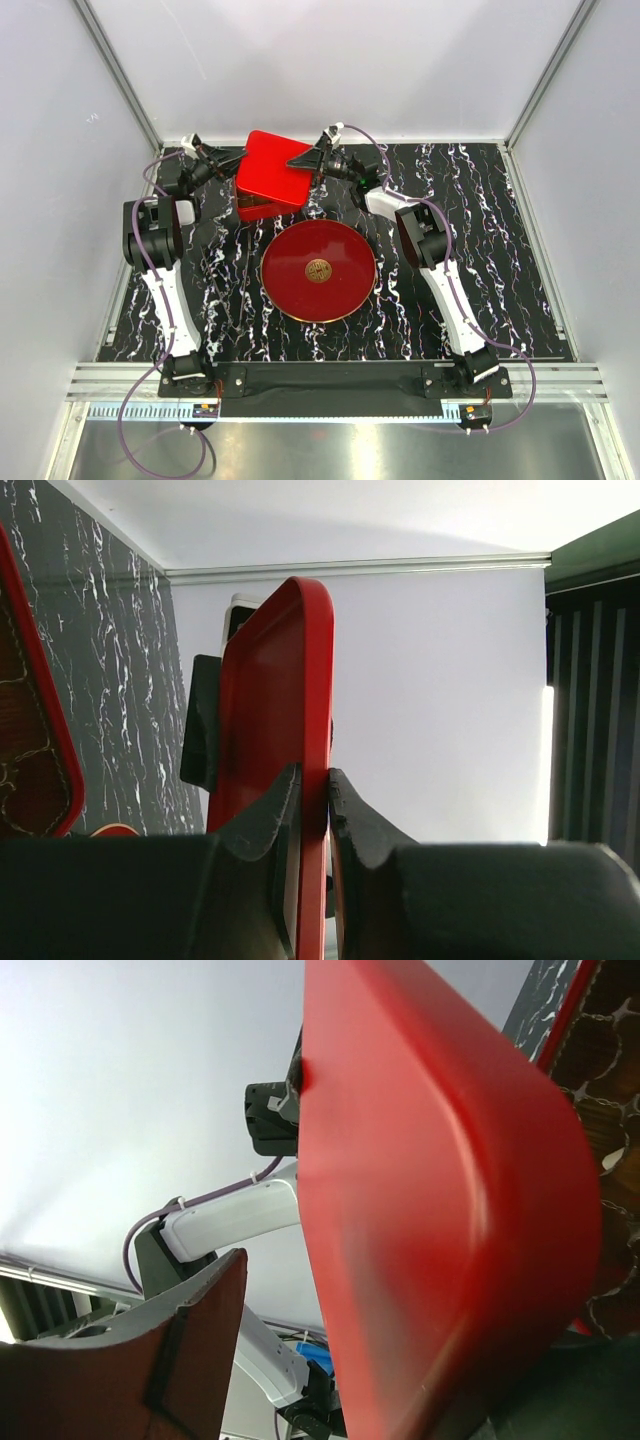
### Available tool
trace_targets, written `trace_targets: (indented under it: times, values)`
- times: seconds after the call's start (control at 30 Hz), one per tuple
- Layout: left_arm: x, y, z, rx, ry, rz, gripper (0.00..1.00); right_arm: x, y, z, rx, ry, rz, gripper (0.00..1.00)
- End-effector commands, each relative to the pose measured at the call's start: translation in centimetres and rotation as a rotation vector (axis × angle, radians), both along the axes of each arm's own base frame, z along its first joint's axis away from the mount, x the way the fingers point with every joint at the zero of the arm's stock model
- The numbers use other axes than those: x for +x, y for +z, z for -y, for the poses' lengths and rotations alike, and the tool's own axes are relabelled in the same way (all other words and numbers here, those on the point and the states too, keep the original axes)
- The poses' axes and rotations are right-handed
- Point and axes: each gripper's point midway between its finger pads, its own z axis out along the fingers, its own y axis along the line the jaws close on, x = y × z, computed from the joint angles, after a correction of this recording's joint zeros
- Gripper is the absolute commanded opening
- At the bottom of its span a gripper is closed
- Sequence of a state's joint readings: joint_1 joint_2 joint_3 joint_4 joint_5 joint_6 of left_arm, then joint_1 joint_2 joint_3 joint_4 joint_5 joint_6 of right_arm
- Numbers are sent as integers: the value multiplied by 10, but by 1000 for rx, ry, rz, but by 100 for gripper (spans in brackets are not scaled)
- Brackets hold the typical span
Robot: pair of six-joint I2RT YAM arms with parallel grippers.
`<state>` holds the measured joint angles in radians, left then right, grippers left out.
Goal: Pack the chocolate
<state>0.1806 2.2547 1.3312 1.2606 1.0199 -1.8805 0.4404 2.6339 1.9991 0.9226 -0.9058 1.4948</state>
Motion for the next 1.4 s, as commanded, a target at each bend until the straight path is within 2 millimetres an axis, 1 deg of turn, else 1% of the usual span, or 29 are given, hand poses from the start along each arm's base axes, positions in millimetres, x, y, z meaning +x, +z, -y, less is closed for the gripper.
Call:
trace_targets:
  times: [0.0, 0.07, 0.2, 0.3, 0.53, 0.57, 0.63, 0.67, 0.7, 0.73, 0.77, 0.8, 0.83, 0.87, 0.9, 0.97, 1.0, 1.03, 1.07, 1.1, 1.17, 1.23, 1.27, 1.3, 1.37]
  values:
    - [-15, 105, -57, -20, 230, 489, 0, 37, 1, 43, -35, -118, -14, 67]
    - [-16, 109, -58, -19, 234, 498, 0, 37, -1, 43, -43, -118, -25, 65]
    - [-17, 113, -57, -27, 237, 502, 0, 38, -8, 45, -59, -121, -54, 59]
    - [-18, 115, -58, -28, 241, 509, 0, 37, -15, 47, -66, -124, -71, 59]
    - [-16, 119, -60, -37, 251, 516, 0, 43, -18, 58, -67, -157, -85, 69]
    - [-16, 120, -61, -39, 255, 518, 0, 44, -17, 60, -68, -157, -84, 74]
    - [-15, 123, -61, -47, 257, 519, 0, 45, -18, 61, -75, -163, -89, 74]
    - [-15, 124, -61, -49, 256, 522, 0, 46, -19, 61, -80, -166, -90, 72]
    - [-14, 122, -60, -50, 253, 514, 0, 46, -16, 61, -81, -167, -83, 69]
    - [-14, 120, -57, -45, 239, 507, 0, 46, -17, 61, -85, -166, -81, 63]
    - [-14, 118, -53, -39, 222, 502, 0, 46, -15, 61, -82, -166, -80, 50]
    - [-15, 113, -49, -28, 196, 492, 0, 46, -14, 61, -77, -162, -77, 45]
    - [-14, 106, -48, -26, 189, 475, 0, 45, -7, 61, -55, -157, -59, 40]
    - [-15, 101, -47, -27, 181, 464, 0, 44, -5, 61, -43, -154, -54, 36]
    - [-18, 94, -43, -9, 159, 457, 1, 43, 0, 63, -24, -150, -31, 27]
    - [-21, 83, -40, 11, 143, 435, 6, 40, 5, 63, -4, -137, -36, 16]
    - [-23, 79, -38, 31, 130, 438, 8, 38, 12, 64, 12, -133, -7, 6]
    - [-25, 78, -36, 40, 123, 434, 10, 37, 14, 64, 19, -126, -8, 1]
    - [-25, 76, -36, 51, 117, 428, 13, 36, 19, 64, 25, -122, 3, 0]
    - [-24, 71, -34, 70, 108, 412, 13, 34, 21, 64, 26, -116, 7, 0]
    - [-24, 71, -33, 94, 97, 412, 15, 33, 27, 65, 31, -114, 19, 0]
    - [-25, 65, -27, 135, 60, 392, 21, 33, 32, 65, 39, -113, 20, 0]
    - [-28, 70, -24, 161, 46, 403, 24, 32, 36, 65, 47, -110, 30, 0]
    - [-27, 59, -24, 205, 32, 377, 32, 30, 40, 65, 56, -105, 42, 0]
    - [-27, 55, -21, 256, 18, 360, 36, 31, 45, 65, 65, -102, 48, 0]
